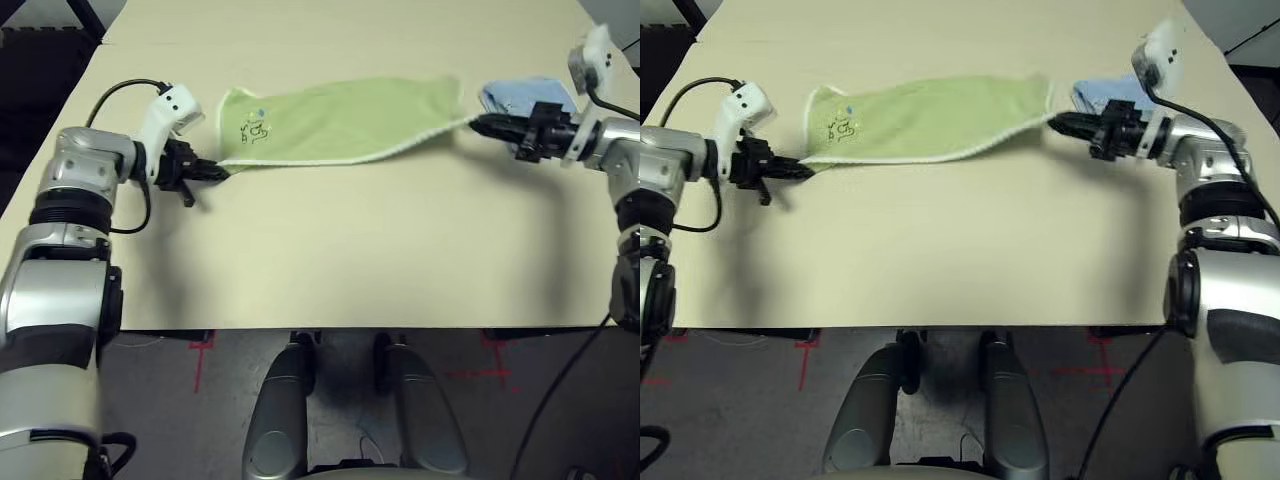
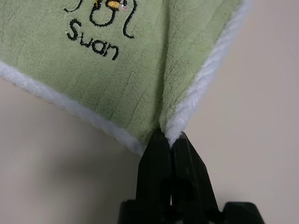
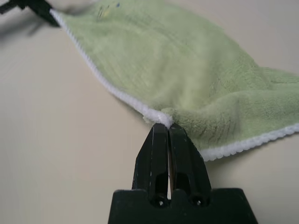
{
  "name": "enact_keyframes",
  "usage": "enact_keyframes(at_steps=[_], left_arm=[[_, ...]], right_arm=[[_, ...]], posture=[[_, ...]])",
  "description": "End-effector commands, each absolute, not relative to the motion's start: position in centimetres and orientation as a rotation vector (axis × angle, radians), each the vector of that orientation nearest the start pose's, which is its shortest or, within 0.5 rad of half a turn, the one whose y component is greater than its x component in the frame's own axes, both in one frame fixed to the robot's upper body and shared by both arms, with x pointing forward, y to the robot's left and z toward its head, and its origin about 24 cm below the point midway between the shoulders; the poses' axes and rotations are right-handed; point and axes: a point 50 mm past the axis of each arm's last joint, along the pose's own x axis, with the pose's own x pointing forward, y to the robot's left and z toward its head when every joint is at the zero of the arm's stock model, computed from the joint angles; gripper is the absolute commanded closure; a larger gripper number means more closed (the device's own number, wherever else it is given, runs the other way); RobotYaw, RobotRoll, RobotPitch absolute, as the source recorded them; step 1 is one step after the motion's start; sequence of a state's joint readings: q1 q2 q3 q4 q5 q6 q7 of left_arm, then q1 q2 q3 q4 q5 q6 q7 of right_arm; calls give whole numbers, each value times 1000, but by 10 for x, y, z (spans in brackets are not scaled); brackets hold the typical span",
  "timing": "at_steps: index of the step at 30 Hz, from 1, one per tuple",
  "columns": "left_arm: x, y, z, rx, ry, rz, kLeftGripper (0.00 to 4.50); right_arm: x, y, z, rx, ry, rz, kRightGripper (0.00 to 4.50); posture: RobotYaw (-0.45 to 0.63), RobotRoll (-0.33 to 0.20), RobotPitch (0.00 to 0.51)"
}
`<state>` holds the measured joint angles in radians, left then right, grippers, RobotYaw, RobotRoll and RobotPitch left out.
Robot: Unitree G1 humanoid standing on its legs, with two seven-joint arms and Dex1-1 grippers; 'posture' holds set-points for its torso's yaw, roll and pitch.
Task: Fold the towel and set it aside.
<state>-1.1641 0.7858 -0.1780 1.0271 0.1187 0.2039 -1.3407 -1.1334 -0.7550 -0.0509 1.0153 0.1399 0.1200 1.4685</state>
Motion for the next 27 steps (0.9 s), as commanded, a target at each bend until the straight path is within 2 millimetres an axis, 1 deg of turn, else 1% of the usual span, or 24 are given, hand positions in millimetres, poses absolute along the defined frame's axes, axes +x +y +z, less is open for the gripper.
enact_keyframes(at_steps=[1, 6, 9, 13, 16, 21, 23, 27], left_arm=[[365, 280, 225, 579, 545, -836, 4475], [360, 280, 236, 589, 540, -886, 4475], [360, 282, 249, 633, 510, -865, 4475], [360, 282, 267, 677, 436, -835, 4475], [355, 284, 278, 687, 427, -888, 4475], [346, 290, 284, 741, 512, -914, 4475], [341, 295, 283, 788, 576, -935, 4475], [335, 302, 277, 836, 658, -954, 4475]], right_arm=[[355, -274, 242, -356, 213, 1062, 4500], [350, -276, 242, -428, 352, 1119, 4500], [348, -280, 238, -506, 438, 1116, 4500], [348, -281, 237, -559, 461, 1120, 4500], [348, -281, 234, -617, 475, 1129, 4500], [347, -282, 235, -720, 508, 1139, 4500], [347, -284, 236, -773, 524, 1138, 4500], [348, -282, 241, -807, 504, 1147, 4500]], posture=[[25, 0, 288], [31, 0, 285], [36, 0, 283], [40, 0, 279], [43, 0, 278], [48, 0, 273], [46, 0, 273], [51, 0, 271]])
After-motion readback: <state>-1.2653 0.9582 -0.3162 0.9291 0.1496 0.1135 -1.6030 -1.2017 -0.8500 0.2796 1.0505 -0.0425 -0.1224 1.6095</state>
